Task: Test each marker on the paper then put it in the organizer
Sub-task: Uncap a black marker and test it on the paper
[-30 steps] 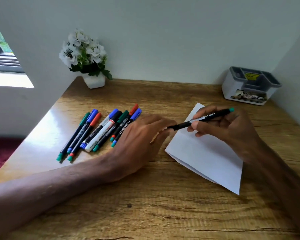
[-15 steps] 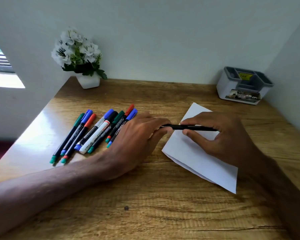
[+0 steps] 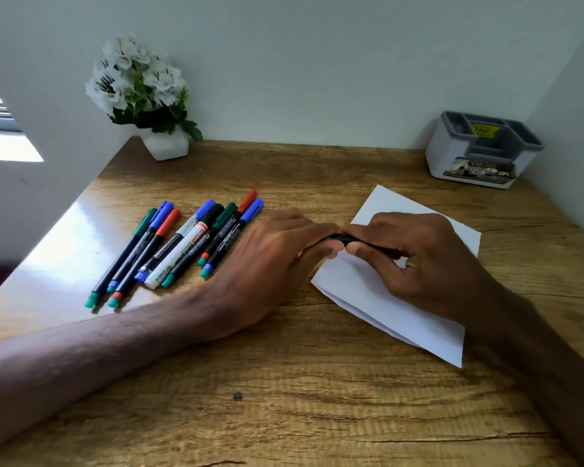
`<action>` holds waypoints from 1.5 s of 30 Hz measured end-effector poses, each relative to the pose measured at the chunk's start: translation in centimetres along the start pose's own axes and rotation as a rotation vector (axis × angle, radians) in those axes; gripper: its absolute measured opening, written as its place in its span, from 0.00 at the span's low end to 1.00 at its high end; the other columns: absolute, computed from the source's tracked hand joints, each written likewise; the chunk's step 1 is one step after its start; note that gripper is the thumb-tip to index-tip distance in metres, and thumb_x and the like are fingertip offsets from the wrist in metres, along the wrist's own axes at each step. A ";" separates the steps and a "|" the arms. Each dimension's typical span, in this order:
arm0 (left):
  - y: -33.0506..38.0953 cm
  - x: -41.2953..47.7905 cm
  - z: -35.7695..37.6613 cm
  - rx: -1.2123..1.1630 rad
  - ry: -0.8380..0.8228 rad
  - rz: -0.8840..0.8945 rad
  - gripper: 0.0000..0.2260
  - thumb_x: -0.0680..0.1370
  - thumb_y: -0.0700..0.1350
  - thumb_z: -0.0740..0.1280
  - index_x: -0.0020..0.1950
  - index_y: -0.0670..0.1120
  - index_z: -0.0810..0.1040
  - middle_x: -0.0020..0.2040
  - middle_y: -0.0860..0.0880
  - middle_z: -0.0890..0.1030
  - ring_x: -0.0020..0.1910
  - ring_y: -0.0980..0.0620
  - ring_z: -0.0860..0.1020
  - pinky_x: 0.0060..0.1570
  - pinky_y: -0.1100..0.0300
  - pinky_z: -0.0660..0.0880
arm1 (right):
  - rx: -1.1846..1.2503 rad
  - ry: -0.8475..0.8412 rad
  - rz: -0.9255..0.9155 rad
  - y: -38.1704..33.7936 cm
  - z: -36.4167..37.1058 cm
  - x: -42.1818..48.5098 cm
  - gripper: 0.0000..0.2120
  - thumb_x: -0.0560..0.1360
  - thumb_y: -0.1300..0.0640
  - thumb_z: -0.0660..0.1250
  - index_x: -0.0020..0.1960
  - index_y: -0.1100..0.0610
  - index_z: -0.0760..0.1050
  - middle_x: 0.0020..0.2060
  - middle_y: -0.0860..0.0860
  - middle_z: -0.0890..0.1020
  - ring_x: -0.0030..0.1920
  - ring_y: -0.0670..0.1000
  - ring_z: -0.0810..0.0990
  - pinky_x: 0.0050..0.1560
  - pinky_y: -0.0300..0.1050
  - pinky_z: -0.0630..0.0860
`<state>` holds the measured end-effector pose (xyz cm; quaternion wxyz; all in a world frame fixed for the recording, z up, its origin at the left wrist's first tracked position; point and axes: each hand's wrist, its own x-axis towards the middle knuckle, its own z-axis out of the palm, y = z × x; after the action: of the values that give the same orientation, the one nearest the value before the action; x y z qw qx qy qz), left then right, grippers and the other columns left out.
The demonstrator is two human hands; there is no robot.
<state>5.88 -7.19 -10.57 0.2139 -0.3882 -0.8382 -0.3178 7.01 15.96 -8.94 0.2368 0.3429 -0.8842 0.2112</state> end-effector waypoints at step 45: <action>-0.6 -0.8 -1.9 -0.136 -0.096 -0.139 0.10 0.86 0.48 0.57 0.57 0.46 0.76 0.50 0.54 0.81 0.50 0.56 0.79 0.48 0.52 0.76 | 1.188 0.208 0.596 -0.4 -3.3 0.8 0.15 0.83 0.66 0.55 0.65 0.61 0.76 0.56 0.59 0.86 0.58 0.59 0.85 0.48 0.49 0.84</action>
<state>6.09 -9.23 -9.89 0.1241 -0.3576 -0.8488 -0.3692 7.71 17.05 -5.76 0.0234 0.1339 -0.6471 0.7502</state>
